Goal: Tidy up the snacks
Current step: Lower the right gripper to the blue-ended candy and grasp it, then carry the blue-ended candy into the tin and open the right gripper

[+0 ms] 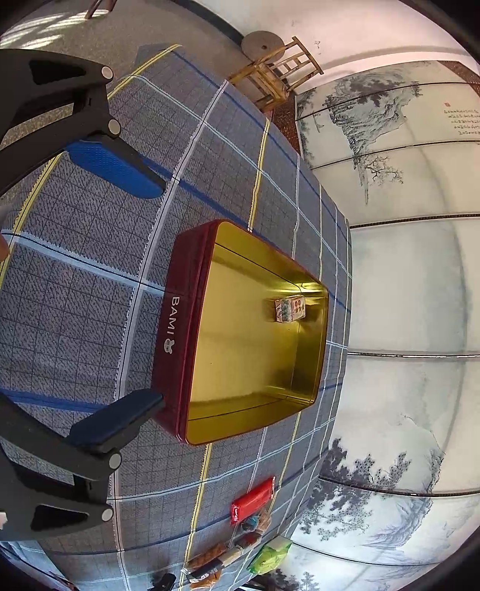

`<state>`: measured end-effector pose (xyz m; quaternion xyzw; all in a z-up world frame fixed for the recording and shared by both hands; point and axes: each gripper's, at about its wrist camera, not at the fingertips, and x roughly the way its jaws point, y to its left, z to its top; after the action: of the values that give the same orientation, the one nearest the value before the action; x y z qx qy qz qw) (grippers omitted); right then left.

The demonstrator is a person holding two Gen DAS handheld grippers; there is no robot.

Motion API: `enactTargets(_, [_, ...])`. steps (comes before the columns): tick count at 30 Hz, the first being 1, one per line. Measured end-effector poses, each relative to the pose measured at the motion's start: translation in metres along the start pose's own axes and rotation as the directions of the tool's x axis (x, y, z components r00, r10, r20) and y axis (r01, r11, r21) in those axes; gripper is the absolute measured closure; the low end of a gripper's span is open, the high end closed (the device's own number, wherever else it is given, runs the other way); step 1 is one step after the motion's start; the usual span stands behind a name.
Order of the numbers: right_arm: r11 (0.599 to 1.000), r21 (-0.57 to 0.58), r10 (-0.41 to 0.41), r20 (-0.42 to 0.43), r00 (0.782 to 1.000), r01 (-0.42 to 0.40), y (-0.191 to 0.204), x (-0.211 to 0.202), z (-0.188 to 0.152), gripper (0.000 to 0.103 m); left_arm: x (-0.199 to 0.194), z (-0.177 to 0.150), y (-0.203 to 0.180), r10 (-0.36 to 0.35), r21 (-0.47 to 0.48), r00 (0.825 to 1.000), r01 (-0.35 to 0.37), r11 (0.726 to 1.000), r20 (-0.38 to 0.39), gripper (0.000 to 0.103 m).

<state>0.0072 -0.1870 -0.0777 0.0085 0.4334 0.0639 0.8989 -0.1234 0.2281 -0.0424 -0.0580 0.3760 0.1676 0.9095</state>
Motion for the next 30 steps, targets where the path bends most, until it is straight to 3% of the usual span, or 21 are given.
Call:
enactTargets(10, [1.000,0.004,0.023,0.041,0.999,-0.023,-0.001,-0.018,0.000,0.074,-0.001,-0.001,0.004,-0.006,-0.012,1.000,0.006,1.000,-0.004,0.001])
enactTargets(21, [0.996,-0.021,0.093,0.157,0.983,-0.091,0.007,-0.078,0.033,0.075,-0.005,-0.003,-0.005,-0.045,-0.005,0.999,0.045,0.999,0.001,0.001])
enactTargets(30, [0.986,-0.138,0.124,0.237,0.964,-0.093,0.057,-0.111,0.075,0.075,-0.009,-0.010,0.008,-0.061,-0.038,0.998,0.062,0.997,0.011,0.001])
